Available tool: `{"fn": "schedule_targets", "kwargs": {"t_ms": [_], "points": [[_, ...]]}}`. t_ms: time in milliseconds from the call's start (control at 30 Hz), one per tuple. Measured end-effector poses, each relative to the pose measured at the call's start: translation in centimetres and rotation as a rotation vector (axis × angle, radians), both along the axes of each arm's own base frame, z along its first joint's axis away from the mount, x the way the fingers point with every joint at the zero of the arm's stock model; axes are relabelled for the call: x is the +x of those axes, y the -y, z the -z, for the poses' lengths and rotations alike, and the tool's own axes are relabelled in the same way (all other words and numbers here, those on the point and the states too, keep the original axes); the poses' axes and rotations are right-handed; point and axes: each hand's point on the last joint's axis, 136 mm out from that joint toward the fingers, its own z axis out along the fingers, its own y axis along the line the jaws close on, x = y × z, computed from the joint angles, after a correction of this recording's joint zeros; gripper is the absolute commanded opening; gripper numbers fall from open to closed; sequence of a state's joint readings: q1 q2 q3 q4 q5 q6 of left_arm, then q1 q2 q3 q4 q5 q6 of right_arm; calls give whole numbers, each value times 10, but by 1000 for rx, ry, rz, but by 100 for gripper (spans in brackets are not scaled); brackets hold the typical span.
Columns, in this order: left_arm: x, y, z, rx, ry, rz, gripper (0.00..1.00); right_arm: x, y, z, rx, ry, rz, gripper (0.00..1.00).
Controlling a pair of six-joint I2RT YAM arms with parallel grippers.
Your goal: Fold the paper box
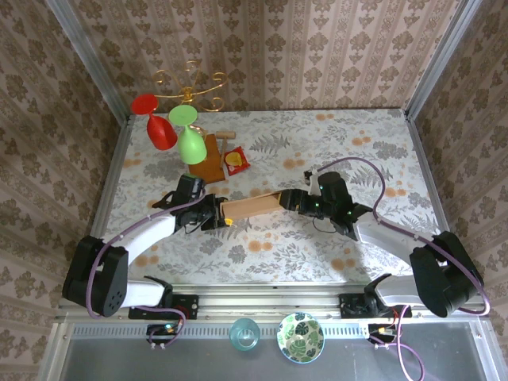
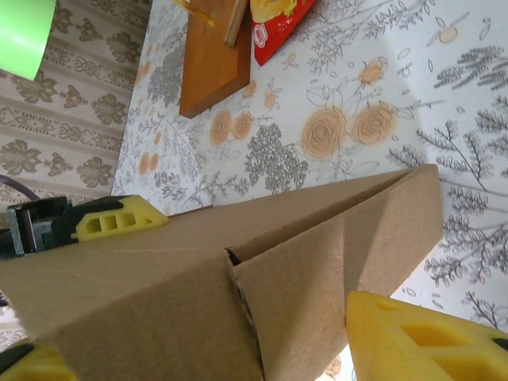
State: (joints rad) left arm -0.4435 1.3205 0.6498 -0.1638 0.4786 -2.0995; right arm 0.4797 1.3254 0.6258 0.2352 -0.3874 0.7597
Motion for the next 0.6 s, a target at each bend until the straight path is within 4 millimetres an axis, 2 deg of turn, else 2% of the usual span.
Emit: {"fn": "schedule_targets", "kwargs": {"t_ms": [100,133,267,333,533,567,600], "points": [[5,-1,0,-3,10,-12,0,8,-2,1,-9,-9,6,51],[6,-2,0,-3,12,-17,3,10,-2,1,-11,-11,7,50],[13,-5,-1,-7,24,-34,36,18,-6,1,-26,-19,14,45],[17,-8,-1,-10,33,-49,42,22,-7,1,-40,-26,18,44],[27,-19,1,-29,64,-88,51,32,-12,-1,-78,-71,39,41],[27,-22,2,-27,62,-94,49,33,-13,-1,-83,-79,42,40],[27,-24,4,-26,57,-102,42,35,-14,-2,-86,-89,46,40]]}}
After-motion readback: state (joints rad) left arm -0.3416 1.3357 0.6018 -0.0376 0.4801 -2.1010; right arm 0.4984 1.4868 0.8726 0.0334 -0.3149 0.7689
